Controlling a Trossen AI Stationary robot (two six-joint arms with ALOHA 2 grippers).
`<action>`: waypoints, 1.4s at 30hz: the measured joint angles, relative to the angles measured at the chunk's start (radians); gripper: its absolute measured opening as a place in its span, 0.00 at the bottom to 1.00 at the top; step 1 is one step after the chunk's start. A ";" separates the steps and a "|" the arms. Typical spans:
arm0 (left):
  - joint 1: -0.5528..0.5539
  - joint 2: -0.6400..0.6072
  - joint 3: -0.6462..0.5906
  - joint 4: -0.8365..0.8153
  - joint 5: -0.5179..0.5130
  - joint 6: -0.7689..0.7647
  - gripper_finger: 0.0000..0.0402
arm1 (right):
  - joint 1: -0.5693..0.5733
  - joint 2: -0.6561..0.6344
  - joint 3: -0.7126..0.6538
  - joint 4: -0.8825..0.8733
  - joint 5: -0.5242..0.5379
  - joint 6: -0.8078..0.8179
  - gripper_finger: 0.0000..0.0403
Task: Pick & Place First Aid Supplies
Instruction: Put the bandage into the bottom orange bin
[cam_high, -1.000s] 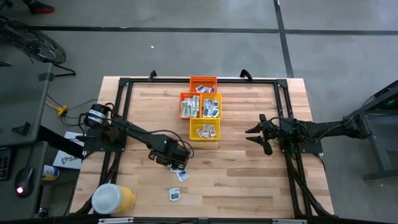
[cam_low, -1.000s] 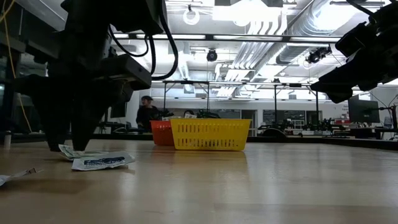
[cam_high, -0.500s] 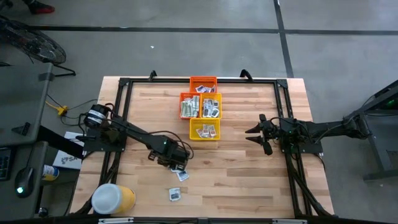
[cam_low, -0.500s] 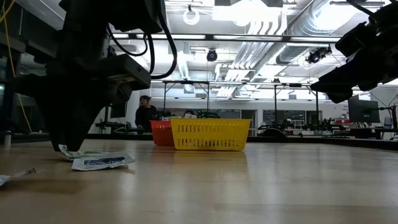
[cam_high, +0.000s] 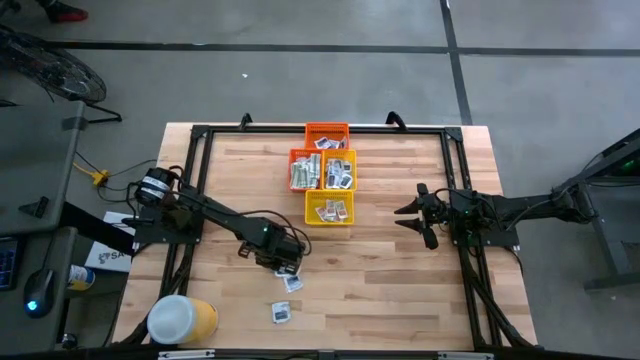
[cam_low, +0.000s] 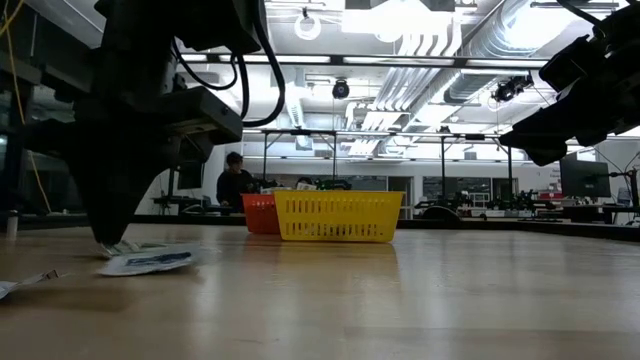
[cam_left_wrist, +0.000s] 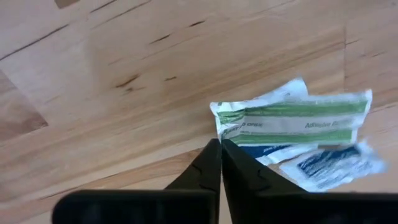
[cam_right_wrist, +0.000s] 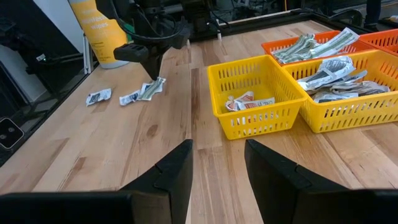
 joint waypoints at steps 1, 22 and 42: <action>0.000 0.000 0.000 0.000 0.000 0.003 0.01 | 0.000 0.000 0.000 0.000 0.000 0.000 0.35; 0.000 -0.058 0.161 -0.151 -0.193 0.070 0.00 | 0.000 0.001 0.000 0.000 0.000 0.000 0.35; 0.321 -0.136 0.274 -0.194 -0.329 0.476 0.00 | 0.000 0.000 0.000 0.000 0.000 0.000 0.35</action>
